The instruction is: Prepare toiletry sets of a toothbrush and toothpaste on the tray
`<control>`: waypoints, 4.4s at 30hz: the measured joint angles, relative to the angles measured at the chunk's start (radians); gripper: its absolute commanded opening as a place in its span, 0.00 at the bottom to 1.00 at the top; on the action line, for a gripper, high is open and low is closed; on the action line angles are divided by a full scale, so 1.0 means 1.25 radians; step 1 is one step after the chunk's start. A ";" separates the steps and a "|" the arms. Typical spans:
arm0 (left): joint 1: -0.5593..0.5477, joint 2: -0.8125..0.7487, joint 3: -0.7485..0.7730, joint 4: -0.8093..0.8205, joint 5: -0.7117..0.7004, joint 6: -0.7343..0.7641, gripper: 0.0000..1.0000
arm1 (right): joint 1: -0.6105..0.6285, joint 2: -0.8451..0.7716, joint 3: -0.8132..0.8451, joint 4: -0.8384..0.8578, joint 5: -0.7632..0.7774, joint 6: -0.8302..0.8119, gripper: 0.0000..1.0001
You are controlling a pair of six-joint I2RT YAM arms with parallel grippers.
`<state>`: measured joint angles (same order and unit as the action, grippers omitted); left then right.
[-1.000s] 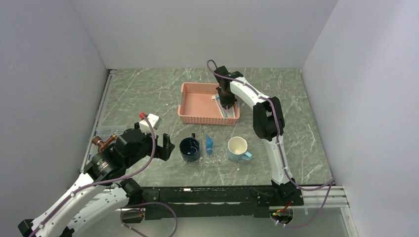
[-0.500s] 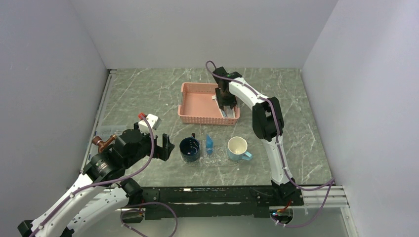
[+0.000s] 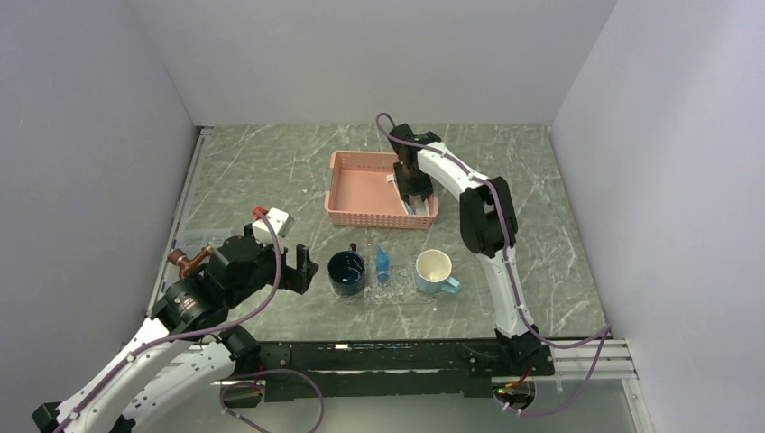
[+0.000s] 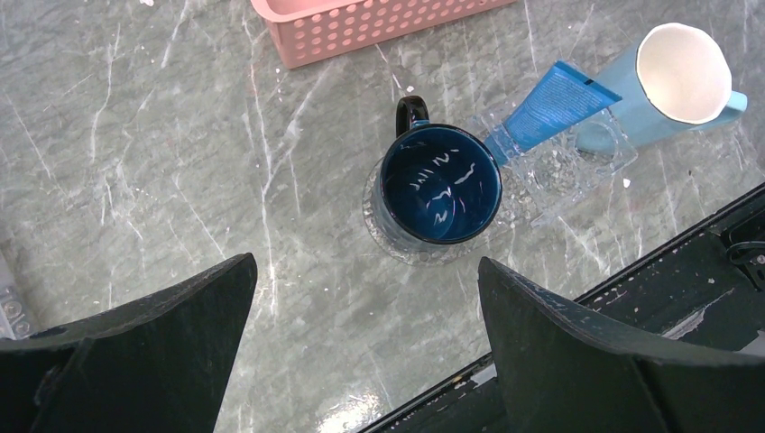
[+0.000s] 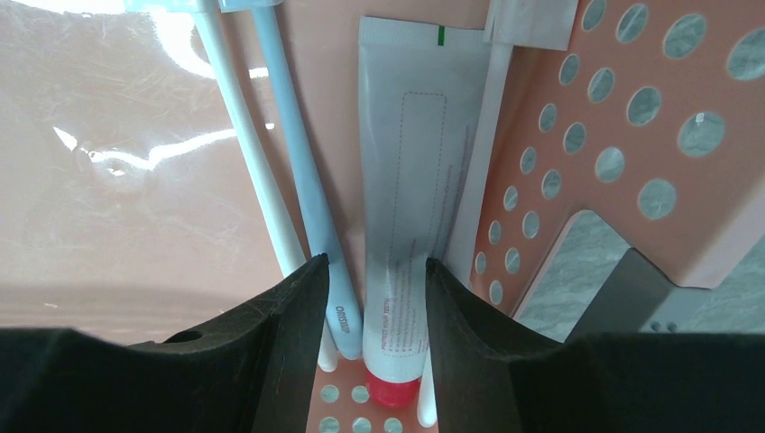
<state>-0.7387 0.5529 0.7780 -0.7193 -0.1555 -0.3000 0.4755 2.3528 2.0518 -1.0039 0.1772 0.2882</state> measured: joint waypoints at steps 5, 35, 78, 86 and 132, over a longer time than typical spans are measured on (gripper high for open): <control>0.000 -0.001 0.000 0.000 0.000 0.000 0.99 | 0.000 0.001 0.000 0.001 -0.005 -0.002 0.38; 0.000 -0.001 0.000 0.000 0.000 0.000 0.99 | 0.011 -0.008 -0.005 0.003 -0.002 0.014 0.46; 0.000 0.002 0.012 -0.006 0.005 0.000 1.00 | 0.016 -0.342 -0.203 0.168 -0.064 -0.004 0.05; 0.001 0.038 0.099 0.004 0.085 -0.005 0.99 | 0.020 -0.506 -0.340 0.245 -0.179 0.009 0.04; 0.001 0.101 0.014 0.657 0.504 -0.485 0.84 | 0.322 -1.045 -0.754 0.949 -0.459 0.440 0.03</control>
<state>-0.7380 0.6788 0.7952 0.1024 0.4744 -0.9062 0.8780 1.0462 1.1091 0.1829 -0.3969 0.8383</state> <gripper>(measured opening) 0.928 0.127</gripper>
